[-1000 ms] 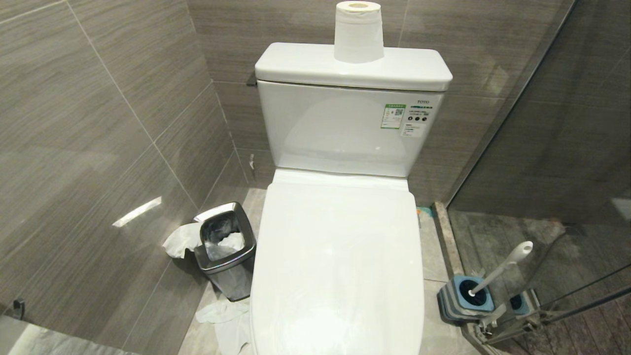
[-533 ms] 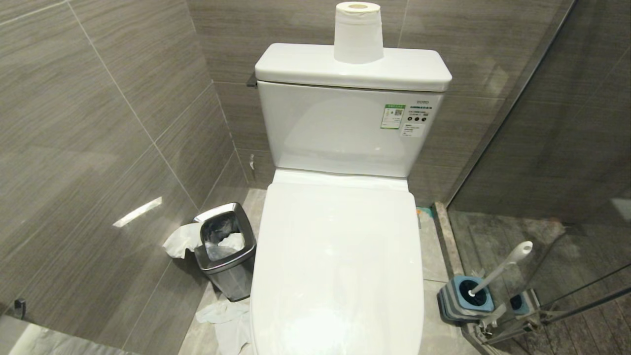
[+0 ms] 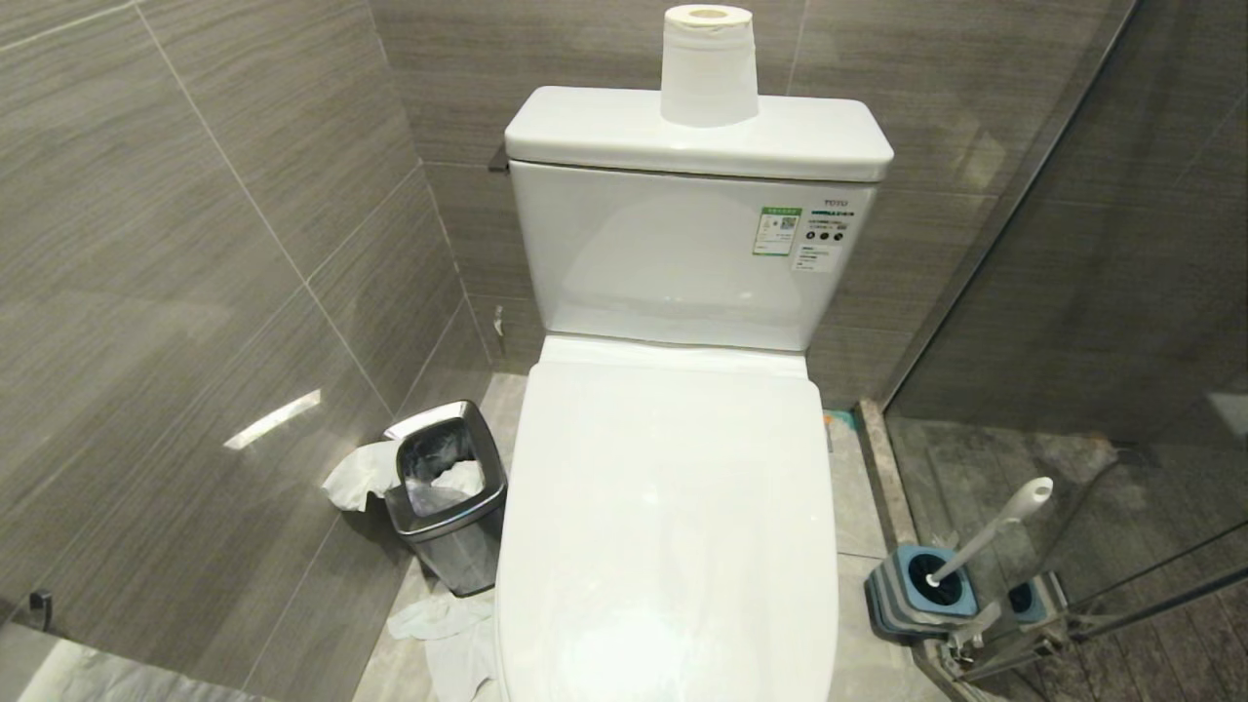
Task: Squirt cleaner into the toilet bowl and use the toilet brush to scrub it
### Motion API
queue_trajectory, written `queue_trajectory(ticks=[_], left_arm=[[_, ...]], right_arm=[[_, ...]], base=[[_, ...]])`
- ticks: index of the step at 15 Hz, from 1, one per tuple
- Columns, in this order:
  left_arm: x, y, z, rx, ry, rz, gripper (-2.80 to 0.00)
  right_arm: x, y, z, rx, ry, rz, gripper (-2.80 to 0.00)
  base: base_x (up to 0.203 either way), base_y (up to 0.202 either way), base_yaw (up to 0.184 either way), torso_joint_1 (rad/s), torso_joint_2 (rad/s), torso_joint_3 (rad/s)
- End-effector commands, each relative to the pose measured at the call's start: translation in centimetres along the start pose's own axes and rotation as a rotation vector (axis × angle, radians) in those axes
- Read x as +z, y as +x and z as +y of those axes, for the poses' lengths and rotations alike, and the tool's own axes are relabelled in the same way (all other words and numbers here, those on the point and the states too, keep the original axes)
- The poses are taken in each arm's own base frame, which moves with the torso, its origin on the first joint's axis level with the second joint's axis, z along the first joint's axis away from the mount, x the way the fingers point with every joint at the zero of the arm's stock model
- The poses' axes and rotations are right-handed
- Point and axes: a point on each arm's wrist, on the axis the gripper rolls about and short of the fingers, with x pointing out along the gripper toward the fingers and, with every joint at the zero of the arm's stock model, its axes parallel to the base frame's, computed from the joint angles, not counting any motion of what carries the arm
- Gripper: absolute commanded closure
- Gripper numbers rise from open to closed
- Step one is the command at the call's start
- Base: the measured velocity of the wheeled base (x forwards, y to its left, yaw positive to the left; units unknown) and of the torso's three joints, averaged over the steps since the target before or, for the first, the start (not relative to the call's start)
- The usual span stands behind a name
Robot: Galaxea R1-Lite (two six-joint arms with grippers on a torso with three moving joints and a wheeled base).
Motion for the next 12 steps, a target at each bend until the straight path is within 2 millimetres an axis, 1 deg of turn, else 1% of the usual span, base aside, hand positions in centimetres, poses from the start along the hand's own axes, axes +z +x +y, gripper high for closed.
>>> queue_trajectory(ticks=[1, 2, 3, 5, 7, 11, 12], left_arm=[[-3.8, -0.6, -0.6, 0.023, 0.022, -0.013, 0.00], [-5.3, -0.1, -1.0, 0.024, 0.025, 0.004, 0.00], [-6.1, 0.7, -1.2, 0.024, 0.020, 0.023, 0.00], [-7.5, 3.2, -1.6, 0.030, -0.001, 0.022, 0.00], [-9.3, 5.6, -2.2, 0.034, -0.005, 0.042, 0.00], [-12.9, 8.2, -3.1, 0.007, -0.012, 0.155, 0.00], [-13.0, 8.5, -3.2, -0.002, -0.013, 0.140, 0.00]], right_arm=[[0.0, 0.0, 0.0, 0.000, 0.000, 0.001, 0.00], [0.0, 0.0, 0.0, 0.001, 0.000, 0.001, 0.00], [0.0, 0.0, 0.0, 0.000, 0.000, 0.001, 0.00], [0.0, 0.0, 0.0, 0.000, 0.000, 0.001, 0.00], [0.0, 0.0, 0.0, 0.000, 0.000, 0.001, 0.00], [0.0, 0.0, 0.0, 0.000, 0.000, 0.001, 0.00], [0.0, 0.0, 0.0, 0.002, 0.000, 0.001, 0.00]], base=[[0.000, 0.000, 0.000, 0.000, 0.00, 0.000], [0.000, 0.000, 0.000, 0.000, 0.00, 0.000], [0.000, 0.000, 0.000, 0.000, 0.00, 0.000], [0.000, 0.000, 0.000, 0.000, 0.00, 0.000], [0.000, 0.000, 0.000, 0.000, 0.00, 0.000], [0.000, 0.000, 0.000, 0.000, 0.00, 0.000], [0.000, 0.000, 0.000, 0.000, 0.00, 0.000]])
